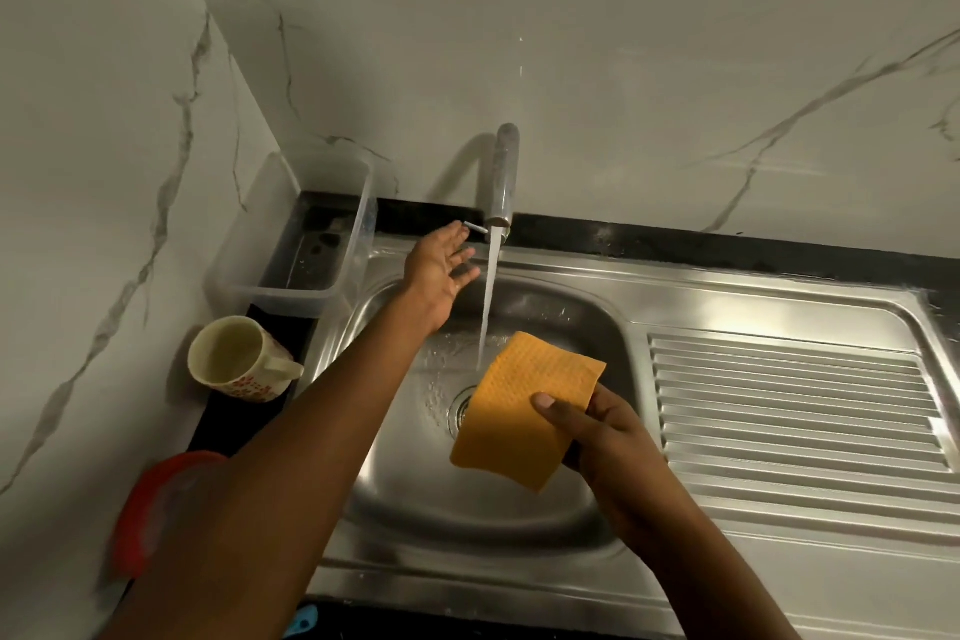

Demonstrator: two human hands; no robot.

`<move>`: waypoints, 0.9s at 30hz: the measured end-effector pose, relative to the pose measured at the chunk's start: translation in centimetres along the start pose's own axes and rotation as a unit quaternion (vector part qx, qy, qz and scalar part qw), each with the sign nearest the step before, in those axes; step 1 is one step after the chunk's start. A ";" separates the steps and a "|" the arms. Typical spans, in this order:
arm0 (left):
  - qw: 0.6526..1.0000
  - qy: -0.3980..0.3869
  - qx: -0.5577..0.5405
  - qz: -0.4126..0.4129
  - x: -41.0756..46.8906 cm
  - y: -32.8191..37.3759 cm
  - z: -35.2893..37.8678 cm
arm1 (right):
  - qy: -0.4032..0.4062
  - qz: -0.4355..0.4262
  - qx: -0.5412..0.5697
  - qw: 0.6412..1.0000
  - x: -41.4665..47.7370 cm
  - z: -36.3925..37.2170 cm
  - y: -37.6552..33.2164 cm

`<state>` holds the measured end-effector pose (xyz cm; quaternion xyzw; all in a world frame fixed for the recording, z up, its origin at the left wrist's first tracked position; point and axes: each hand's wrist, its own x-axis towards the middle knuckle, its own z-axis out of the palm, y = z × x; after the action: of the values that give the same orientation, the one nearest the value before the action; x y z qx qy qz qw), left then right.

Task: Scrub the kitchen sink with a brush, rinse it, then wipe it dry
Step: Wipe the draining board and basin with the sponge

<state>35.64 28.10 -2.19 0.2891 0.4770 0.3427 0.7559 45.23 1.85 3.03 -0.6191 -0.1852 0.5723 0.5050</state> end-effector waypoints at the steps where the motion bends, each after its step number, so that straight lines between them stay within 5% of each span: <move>1: 1.000 -0.004 -0.003 -0.001 0.1 0.1 0.1 | -0.001 0.001 -0.002 1.000 0.1 0.1 0.0; 15: 0.976 -0.069 0.192 0.076 -2.2 0.3 1.4 | -0.006 -0.005 0.030 1.000 -1.1 -0.5 -0.6; 27: 0.968 -0.044 0.228 0.098 -15.5 -7.0 3.7 | 0.053 -0.047 0.084 0.994 -5.7 -6.4 -1.3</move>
<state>35.94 11.18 1.97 0.5140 0.4782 0.2839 0.6531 49.85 -4.86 6.02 -0.5950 -0.1382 0.5277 0.5903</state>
